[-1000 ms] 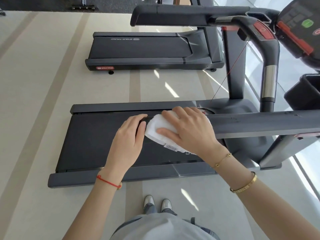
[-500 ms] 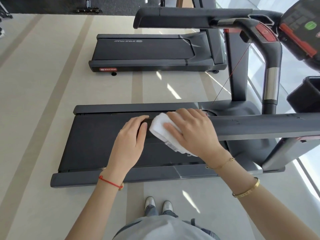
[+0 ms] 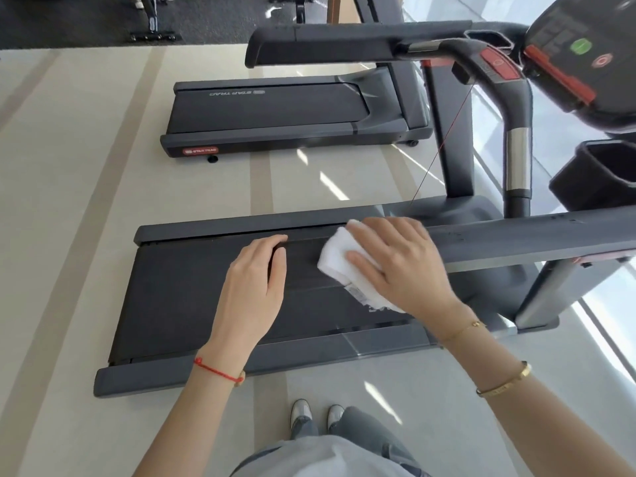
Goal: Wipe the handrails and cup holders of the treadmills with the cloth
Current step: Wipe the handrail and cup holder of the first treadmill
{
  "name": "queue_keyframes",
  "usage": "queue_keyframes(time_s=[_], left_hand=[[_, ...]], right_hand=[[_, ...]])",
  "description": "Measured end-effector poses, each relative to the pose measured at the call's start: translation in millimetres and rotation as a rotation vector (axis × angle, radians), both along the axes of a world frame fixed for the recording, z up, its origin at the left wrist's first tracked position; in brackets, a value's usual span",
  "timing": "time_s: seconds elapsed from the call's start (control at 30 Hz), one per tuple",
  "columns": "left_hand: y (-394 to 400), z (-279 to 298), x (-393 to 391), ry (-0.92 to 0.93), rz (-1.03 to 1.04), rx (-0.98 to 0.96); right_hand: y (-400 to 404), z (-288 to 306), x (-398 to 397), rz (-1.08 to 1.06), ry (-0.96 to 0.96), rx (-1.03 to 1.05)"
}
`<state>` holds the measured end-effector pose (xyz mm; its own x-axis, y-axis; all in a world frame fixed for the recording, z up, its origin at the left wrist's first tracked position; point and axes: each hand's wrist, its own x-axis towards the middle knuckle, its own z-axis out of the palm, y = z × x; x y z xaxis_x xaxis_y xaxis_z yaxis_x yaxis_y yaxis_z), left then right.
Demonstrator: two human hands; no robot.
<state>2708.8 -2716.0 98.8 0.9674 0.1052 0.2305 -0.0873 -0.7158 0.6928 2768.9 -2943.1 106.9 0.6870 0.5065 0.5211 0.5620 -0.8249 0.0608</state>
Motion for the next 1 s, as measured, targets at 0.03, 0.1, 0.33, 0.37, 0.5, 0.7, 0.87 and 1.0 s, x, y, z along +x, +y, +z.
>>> queue_keyframes(time_s=[0.03, 0.1, 0.33, 0.37, 0.5, 0.7, 0.87, 1.0], left_hand=[[-3, 2, 0, -0.011, 0.005, 0.025], [-11, 6, 3, -0.04, -0.005, 0.093], [-64, 18, 19, -0.092, -0.003, 0.27], [-74, 19, 21, -0.088, -0.004, 0.282], [-115, 21, 31, -0.095, 0.0, 0.289], [-175, 21, 46, -0.059, 0.006, 0.329], [-199, 15, 52, -0.079, 0.107, 0.384], [-204, 9, 53, -0.087, 0.16, 0.406]], right_hand=[[-19, 0, 3, -0.058, -0.022, 0.019], [-50, 6, 10, -0.227, -0.034, 0.077], [-26, -4, 13, -0.067, -0.008, 0.052], [-36, -6, 14, -0.015, -0.003, 0.051], [-110, -4, 26, -0.079, -0.025, 0.074], [-163, 19, 53, -0.264, 0.136, 0.006], [-167, 7, 43, 0.093, 0.115, -0.093], [-213, 5, 47, 0.099, 0.055, -0.055]])
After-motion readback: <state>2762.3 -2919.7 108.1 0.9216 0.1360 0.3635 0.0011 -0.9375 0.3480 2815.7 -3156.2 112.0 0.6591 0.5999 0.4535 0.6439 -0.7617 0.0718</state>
